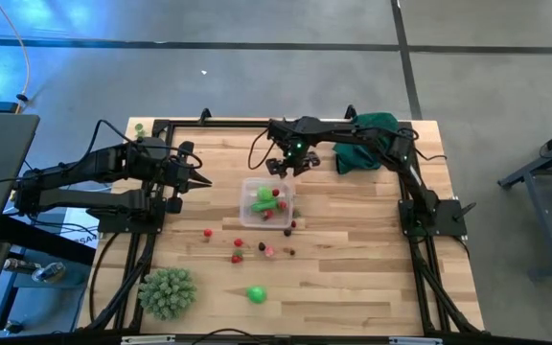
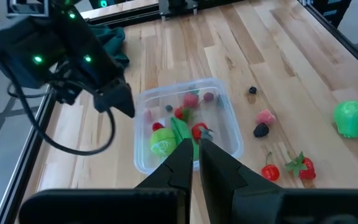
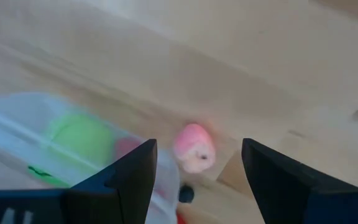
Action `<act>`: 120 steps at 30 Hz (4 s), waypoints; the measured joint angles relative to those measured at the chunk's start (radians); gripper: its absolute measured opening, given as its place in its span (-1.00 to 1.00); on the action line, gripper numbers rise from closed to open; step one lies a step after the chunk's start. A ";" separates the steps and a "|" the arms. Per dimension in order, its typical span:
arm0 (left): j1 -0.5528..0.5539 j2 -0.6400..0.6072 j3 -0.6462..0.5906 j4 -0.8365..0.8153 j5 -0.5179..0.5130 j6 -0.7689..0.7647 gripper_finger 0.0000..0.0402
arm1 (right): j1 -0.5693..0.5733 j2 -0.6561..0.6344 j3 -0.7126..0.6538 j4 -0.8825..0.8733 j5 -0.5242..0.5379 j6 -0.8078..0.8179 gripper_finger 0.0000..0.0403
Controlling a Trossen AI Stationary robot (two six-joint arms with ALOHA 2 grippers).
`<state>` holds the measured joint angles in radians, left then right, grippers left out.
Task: Pick and placing Produce into tupperware
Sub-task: Put the pink peach into the transparent container
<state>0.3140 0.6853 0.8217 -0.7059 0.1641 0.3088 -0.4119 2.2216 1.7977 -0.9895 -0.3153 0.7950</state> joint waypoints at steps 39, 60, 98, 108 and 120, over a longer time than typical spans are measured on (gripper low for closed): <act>0.000 0.000 0.000 0.000 0.000 0.000 -0.91 | 0.066 0.044 0.001 -0.005 0.112 0.121 0.13; 0.000 0.000 0.000 0.000 0.000 0.000 -0.91 | 0.093 0.054 0.000 0.008 0.140 0.068 0.02; 0.000 0.000 0.000 0.000 0.000 0.000 -0.91 | 0.094 0.022 -0.002 -0.004 0.154 -0.004 -0.42; 0.000 0.000 0.000 0.000 0.000 0.000 -0.91 | 0.104 -0.130 0.000 -0.013 0.214 -0.184 -0.42; 0.000 0.000 0.000 0.000 0.000 0.000 -0.91 | 0.204 -0.311 0.000 0.019 0.183 -0.744 -0.42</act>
<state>0.3140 0.6853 0.8219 -0.7055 0.1640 0.3088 -0.2081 1.9102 1.7977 -0.9706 -0.1325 0.0511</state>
